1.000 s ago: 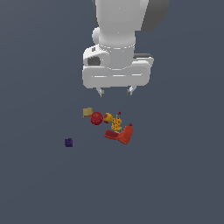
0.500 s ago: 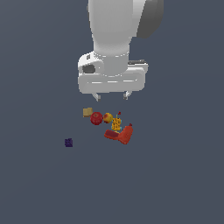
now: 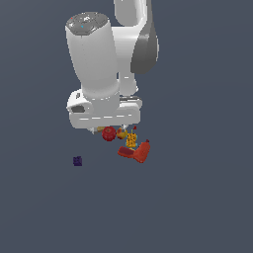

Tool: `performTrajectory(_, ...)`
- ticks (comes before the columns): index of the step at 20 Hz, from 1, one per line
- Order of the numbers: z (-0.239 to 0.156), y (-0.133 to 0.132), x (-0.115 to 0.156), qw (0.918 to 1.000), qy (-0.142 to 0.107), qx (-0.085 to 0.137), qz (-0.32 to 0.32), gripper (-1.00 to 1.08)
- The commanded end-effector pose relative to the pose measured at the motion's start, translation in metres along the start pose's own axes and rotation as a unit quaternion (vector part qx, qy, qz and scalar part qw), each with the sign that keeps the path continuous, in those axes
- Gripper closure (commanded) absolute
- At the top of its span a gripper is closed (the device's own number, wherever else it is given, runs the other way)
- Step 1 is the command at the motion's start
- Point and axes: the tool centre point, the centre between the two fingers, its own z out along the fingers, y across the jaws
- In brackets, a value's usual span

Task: Pick up a designated object from a clutter of objects.

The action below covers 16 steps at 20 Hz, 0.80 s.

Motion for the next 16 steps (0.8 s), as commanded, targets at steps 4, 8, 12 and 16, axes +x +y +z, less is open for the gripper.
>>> performTrajectory(4,0.054,0.055,0.007,1.0000,-0.004,0.001,-0.005,-0.92)
performTrajectory(8,0.095,0.096,0.006,0.9999,-0.008,-0.001,-0.010,-0.92)
performTrajectory(12,0.130,0.130,0.000,0.9998,-0.012,-0.004,-0.014,-0.92)
performTrajectory(16,0.157,0.155,-0.008,0.9997,-0.015,-0.007,-0.018,-0.92)
